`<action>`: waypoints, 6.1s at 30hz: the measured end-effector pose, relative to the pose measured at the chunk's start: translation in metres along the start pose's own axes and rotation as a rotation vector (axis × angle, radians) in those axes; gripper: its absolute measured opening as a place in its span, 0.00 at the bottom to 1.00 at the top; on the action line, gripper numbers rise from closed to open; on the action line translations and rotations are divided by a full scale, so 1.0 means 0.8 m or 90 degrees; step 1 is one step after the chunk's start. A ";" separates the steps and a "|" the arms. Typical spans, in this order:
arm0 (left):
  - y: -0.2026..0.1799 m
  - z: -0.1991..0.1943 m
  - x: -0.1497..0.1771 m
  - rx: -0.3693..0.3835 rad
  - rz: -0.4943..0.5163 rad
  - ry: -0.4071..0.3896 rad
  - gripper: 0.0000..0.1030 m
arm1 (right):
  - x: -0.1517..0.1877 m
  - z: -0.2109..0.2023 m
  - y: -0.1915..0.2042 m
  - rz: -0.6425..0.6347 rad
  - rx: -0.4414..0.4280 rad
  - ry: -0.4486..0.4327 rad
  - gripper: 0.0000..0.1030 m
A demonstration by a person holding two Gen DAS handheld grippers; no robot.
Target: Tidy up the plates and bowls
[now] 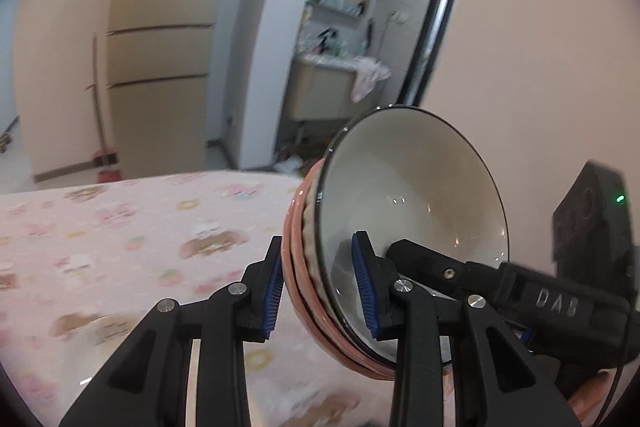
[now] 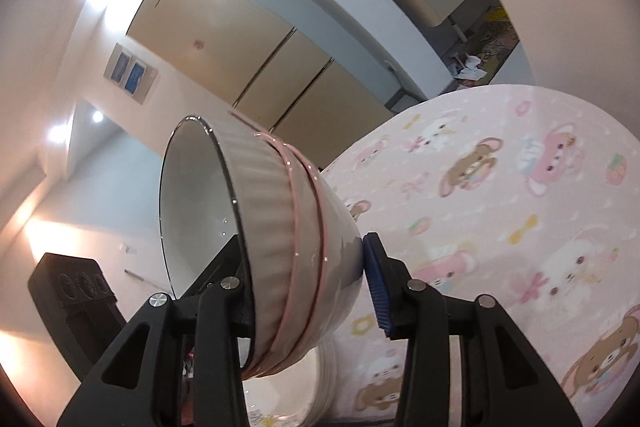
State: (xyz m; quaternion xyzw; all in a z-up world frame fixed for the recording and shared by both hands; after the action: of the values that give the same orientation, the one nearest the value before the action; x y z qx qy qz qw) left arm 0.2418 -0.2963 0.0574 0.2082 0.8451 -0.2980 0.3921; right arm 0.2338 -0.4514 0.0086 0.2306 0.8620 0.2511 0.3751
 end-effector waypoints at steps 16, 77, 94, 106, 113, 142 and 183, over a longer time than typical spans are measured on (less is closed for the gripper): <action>0.135 -0.168 0.059 -0.114 -0.131 -0.006 0.34 | 0.116 0.051 0.149 -0.041 -0.081 0.165 0.40; 0.218 -0.069 0.150 -0.071 -0.249 0.160 0.35 | 0.190 0.138 0.096 -0.043 0.061 0.268 0.42; 0.162 -0.166 0.097 -0.223 -0.014 -0.057 0.35 | 0.156 0.087 0.114 -0.108 0.080 0.102 0.43; 0.099 -0.299 0.072 -0.275 0.114 -0.271 0.62 | 0.124 -0.065 0.164 -0.299 0.051 -0.208 0.47; 0.060 -0.358 0.083 -0.277 0.162 -0.353 0.86 | 0.144 -0.155 0.203 -0.398 0.024 -0.350 0.78; 0.133 -0.338 0.215 -0.299 0.171 -0.415 1.00 | 0.221 -0.113 0.155 -0.375 0.028 -0.486 1.00; 0.160 -0.295 0.220 -0.302 0.115 -0.331 1.00 | 0.248 -0.085 0.146 -0.423 0.095 -0.448 1.00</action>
State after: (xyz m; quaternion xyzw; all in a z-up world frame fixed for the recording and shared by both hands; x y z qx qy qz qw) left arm 0.0830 -0.0241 -0.0035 0.1027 0.7410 -0.1011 0.6558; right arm 0.0852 -0.2633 0.0141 0.0397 0.7256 -0.0377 0.6860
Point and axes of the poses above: each gripper's, at about its wrist camera, not at the fingertips, and z roughly the way its jaws point, y to its left, x to its underside, the point moved 4 cm from there along z, roughly the way its jaws point, and after that the axes turned 10 degrees about x, right-handed, at the moved point
